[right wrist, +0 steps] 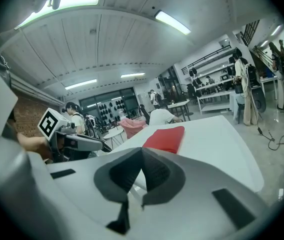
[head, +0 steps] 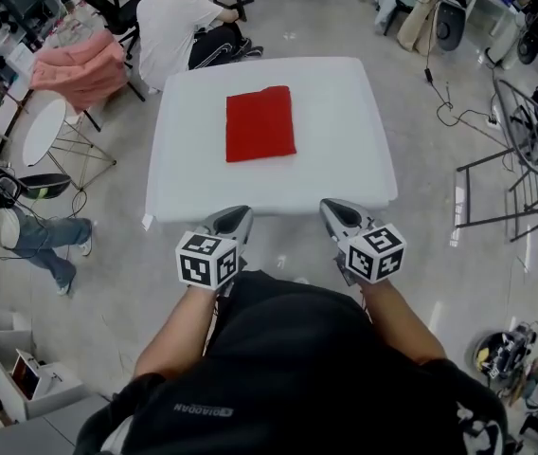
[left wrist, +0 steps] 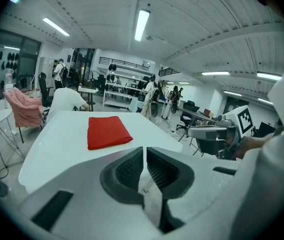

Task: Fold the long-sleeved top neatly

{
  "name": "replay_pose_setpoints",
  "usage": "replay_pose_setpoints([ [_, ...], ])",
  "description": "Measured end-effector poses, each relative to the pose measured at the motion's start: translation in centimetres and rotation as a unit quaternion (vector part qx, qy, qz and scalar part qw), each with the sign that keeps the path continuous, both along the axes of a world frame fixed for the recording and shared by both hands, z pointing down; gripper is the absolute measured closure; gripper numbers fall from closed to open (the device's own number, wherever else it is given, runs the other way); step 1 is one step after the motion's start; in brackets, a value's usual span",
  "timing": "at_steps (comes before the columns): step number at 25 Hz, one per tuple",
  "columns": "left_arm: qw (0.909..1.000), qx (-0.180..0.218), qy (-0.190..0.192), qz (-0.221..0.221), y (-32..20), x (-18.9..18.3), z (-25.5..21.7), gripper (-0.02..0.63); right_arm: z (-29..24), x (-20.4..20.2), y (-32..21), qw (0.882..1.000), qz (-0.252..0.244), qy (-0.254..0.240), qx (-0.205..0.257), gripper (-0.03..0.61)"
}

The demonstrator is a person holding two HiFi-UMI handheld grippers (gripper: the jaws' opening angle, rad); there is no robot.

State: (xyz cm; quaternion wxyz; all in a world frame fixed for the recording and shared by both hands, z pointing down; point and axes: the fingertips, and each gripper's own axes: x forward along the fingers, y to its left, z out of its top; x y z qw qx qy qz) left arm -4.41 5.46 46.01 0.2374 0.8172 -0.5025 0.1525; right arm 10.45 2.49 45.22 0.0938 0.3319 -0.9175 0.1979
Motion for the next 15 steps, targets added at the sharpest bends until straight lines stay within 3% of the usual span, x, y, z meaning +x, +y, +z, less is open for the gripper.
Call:
replay_pose_setpoints([
  [15,1.0000,-0.002,-0.001,-0.001,0.1,-0.4,0.3,0.591,0.3,-1.2,0.0,1.000,-0.008,0.006,0.001,0.575],
])
